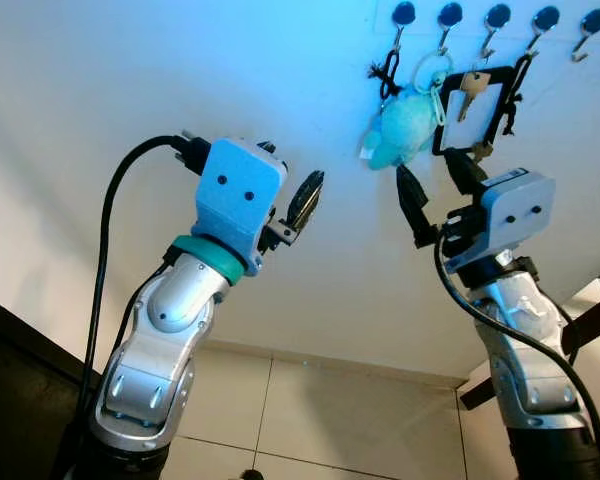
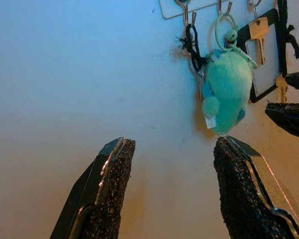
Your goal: Hang keys on a hook
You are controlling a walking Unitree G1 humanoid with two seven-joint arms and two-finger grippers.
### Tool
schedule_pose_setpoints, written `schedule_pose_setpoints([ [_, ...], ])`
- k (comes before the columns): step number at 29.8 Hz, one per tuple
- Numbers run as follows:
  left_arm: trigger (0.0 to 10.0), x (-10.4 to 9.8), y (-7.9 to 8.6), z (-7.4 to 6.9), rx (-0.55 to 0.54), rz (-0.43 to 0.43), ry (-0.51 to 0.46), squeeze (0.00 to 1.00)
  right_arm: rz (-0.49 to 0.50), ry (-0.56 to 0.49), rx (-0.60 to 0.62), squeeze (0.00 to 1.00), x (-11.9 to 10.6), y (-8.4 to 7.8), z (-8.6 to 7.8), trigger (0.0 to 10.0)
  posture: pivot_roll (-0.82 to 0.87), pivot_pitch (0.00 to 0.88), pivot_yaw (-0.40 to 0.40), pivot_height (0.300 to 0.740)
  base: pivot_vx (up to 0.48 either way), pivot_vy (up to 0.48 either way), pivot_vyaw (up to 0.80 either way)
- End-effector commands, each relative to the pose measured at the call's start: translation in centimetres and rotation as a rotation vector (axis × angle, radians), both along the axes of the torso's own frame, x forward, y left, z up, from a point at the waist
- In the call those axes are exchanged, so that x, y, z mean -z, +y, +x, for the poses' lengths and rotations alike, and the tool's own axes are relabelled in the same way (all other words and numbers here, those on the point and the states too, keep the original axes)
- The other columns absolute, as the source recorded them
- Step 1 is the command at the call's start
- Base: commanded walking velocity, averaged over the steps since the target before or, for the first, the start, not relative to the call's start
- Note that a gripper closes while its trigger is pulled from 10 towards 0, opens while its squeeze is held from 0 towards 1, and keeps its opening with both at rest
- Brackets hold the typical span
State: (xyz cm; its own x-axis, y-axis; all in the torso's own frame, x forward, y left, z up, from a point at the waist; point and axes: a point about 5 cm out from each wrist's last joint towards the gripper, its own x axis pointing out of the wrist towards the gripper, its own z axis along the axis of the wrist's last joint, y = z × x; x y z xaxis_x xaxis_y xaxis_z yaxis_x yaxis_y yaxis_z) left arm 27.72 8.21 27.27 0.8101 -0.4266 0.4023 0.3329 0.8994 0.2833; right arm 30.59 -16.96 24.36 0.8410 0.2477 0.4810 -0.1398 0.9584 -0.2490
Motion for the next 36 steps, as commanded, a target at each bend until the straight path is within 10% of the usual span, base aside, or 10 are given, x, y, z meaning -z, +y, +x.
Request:
schedule_pose_setpoints([
  [1, 10.0, 1.1, 0.1, 0.1, -0.010, 0.016, 0.036, 0.00, 0.051, 0.047, 0.042, 0.00, 0.6, 0.1, -0.1, 10.0, -0.08, 0.122, 0.112, 0.740, 0.000, 0.000, 0.00],
  [5, 10.0, 4.0, 0.8, 0.5, -0.048, -0.020, 0.196, 0.00, 0.105, 0.155, -0.036, 0.00, 3.1, 3.8, -0.4, 10.0, -0.08, 0.111, 0.101, 0.740, 0.000, 0.000, 0.00],
  [14, 10.0, 8.0, 3.0, -0.2, -0.153, 0.015, 0.350, 0.00, 0.106, 0.107, 0.064, 0.00, 3.9, 4.8, -1.3, 10.0, -0.08, 0.095, 0.089, 0.740, 0.000, 0.000, 0.00],
  [36, 10.0, 8.5, 3.4, 0.7, -0.278, -0.010, 0.278, 0.00, 0.119, 0.133, 0.099, 0.00, 5.4, 6.9, -0.9, 10.0, -0.08, 0.109, 0.100, 0.740, -0.071, 0.000, 0.00],
])
